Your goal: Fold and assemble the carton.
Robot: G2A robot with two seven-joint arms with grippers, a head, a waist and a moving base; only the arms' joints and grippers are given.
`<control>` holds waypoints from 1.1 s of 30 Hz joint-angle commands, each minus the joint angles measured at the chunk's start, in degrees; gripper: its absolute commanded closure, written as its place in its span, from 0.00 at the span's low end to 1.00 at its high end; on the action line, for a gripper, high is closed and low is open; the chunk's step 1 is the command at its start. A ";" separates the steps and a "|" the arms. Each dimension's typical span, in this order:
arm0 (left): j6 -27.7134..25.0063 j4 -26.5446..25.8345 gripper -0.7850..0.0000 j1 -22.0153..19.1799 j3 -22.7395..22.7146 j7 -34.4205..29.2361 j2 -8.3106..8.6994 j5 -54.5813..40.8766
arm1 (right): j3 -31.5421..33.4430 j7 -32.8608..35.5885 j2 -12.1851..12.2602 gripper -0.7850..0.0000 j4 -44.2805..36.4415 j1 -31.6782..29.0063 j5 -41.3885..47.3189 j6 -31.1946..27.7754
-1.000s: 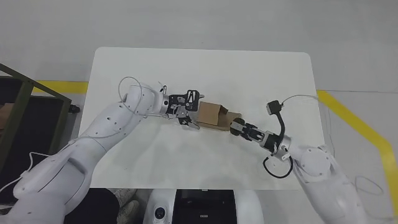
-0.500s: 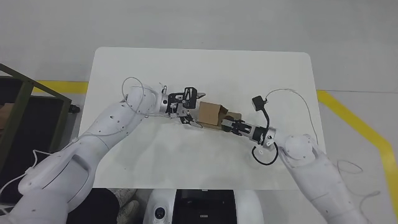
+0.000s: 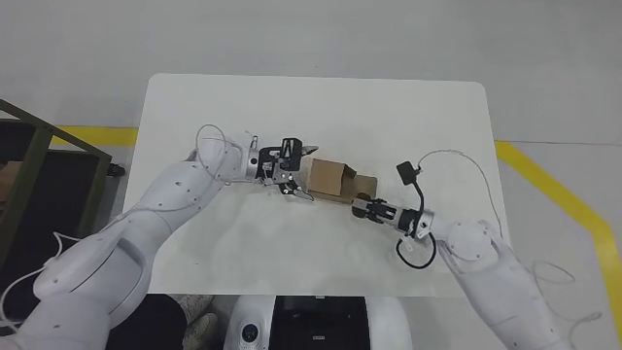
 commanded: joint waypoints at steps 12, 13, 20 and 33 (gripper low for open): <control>0.25 2.55 0.00 -0.94 0.93 -0.39 -1.40 -0.61 | -2.08 -2.04 -0.98 1.00 4.12 3.83 1.30 1.27; 0.28 2.67 0.00 -0.99 0.96 -0.35 -1.47 -0.66 | -2.16 -2.00 -1.02 1.00 4.29 4.03 1.26 1.27; 0.50 3.28 0.00 -1.34 1.30 -0.40 -1.94 -0.40 | -3.46 -2.04 -1.67 1.00 7.30 6.53 2.45 0.92; 0.64 3.60 0.00 -1.70 1.62 -1.11 -2.52 -0.09 | -6.14 -2.54 -3.16 1.00 13.39 10.43 5.56 -1.05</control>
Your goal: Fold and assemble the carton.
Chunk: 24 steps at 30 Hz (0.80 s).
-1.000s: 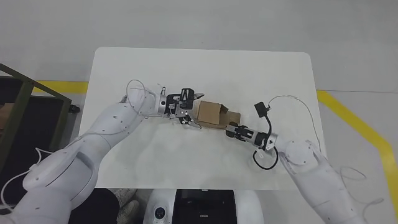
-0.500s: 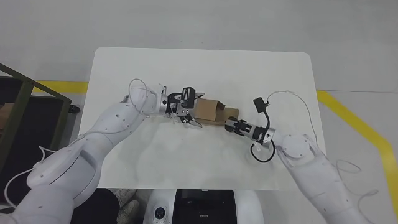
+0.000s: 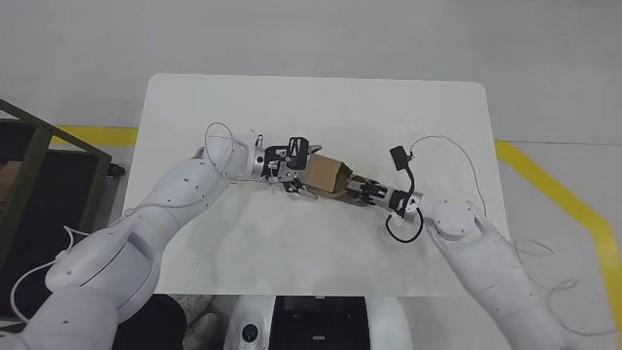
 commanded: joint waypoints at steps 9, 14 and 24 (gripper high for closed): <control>0.08 0.61 0.00 -0.01 -0.23 -0.32 -0.18 -0.30 | 4.12 -0.80 1.14 1.00 -3.06 -5.08 0.03 -1.58; 0.00 0.80 0.00 0.03 -0.38 -0.41 -0.18 -0.31 | 7.23 0.82 2.35 1.00 -9.40 -10.46 -1.21 -1.25; 0.11 0.60 0.00 0.06 -0.57 -0.36 -0.25 -0.25 | 3.74 1.51 1.26 1.00 -6.66 -6.62 0.83 1.39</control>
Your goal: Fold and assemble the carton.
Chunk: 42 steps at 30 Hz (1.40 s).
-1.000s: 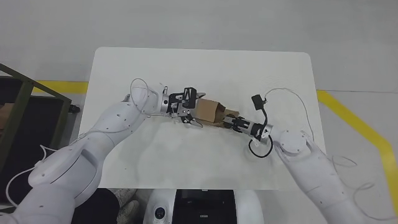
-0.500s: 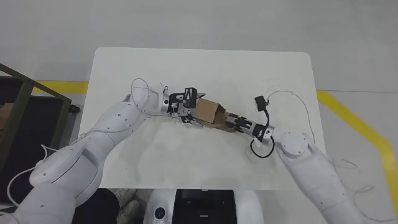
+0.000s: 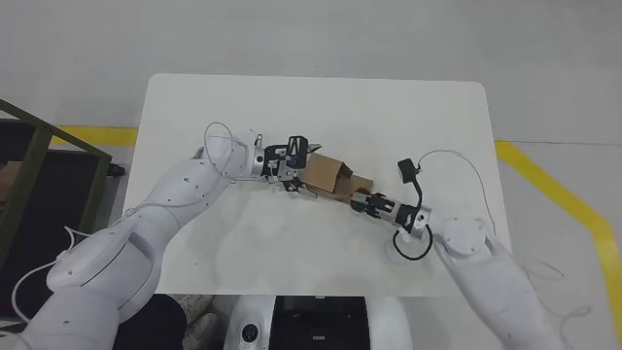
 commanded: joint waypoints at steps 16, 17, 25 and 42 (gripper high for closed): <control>0.18 -0.17 0.00 0.11 -0.59 -0.35 0.06 -0.01 | -4.04 -0.69 -2.06 1.00 9.04 6.11 3.52 -2.78; 0.17 -0.20 0.00 0.12 -0.62 -0.37 0.07 -0.01 | -3.63 -0.78 -1.91 1.00 8.66 5.58 3.18 -2.82; 0.16 -0.58 0.00 0.28 -0.72 -0.91 0.02 0.09 | 0.04 0.28 -0.29 1.00 1.78 -0.93 0.10 -2.25; 0.02 -1.12 0.00 0.32 -0.84 -1.21 -0.13 0.36 | -4.16 -0.24 -2.01 1.00 5.28 4.41 2.35 -1.83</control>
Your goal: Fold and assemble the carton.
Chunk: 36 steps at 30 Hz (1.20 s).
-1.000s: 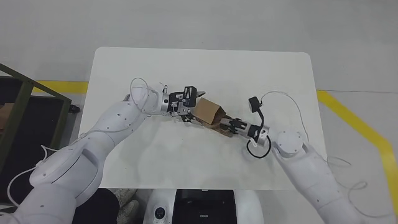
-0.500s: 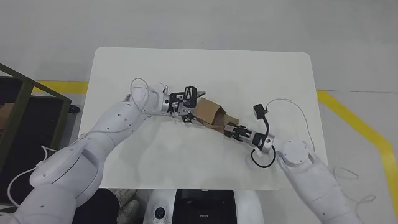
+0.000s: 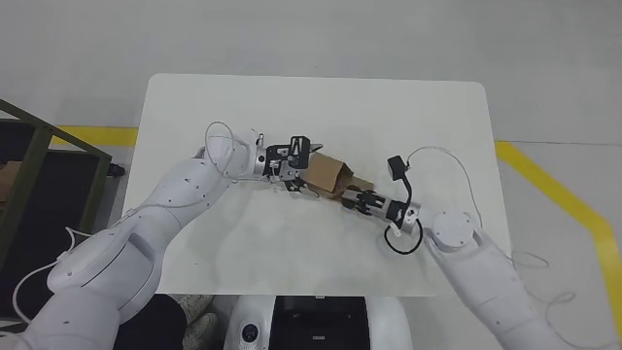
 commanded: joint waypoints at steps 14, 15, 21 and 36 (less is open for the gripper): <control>-0.51 -0.52 0.00 -0.04 0.20 -0.82 -0.31 0.24 | -5.89 1.62 -2.86 1.00 8.48 7.92 2.85 -2.73; -0.48 -0.51 0.00 -0.03 0.21 -0.80 -0.33 0.26 | -6.16 1.69 -3.04 1.00 9.06 8.33 3.05 -2.99; -0.57 -0.46 0.00 -0.04 0.32 -0.89 -0.44 0.47 | -7.76 2.22 -4.08 1.00 12.23 10.38 4.08 -4.37; -0.50 -0.38 0.00 0.21 0.37 -0.68 -0.62 0.51 | -8.32 2.93 -5.32 1.00 16.68 12.68 5.00 -7.37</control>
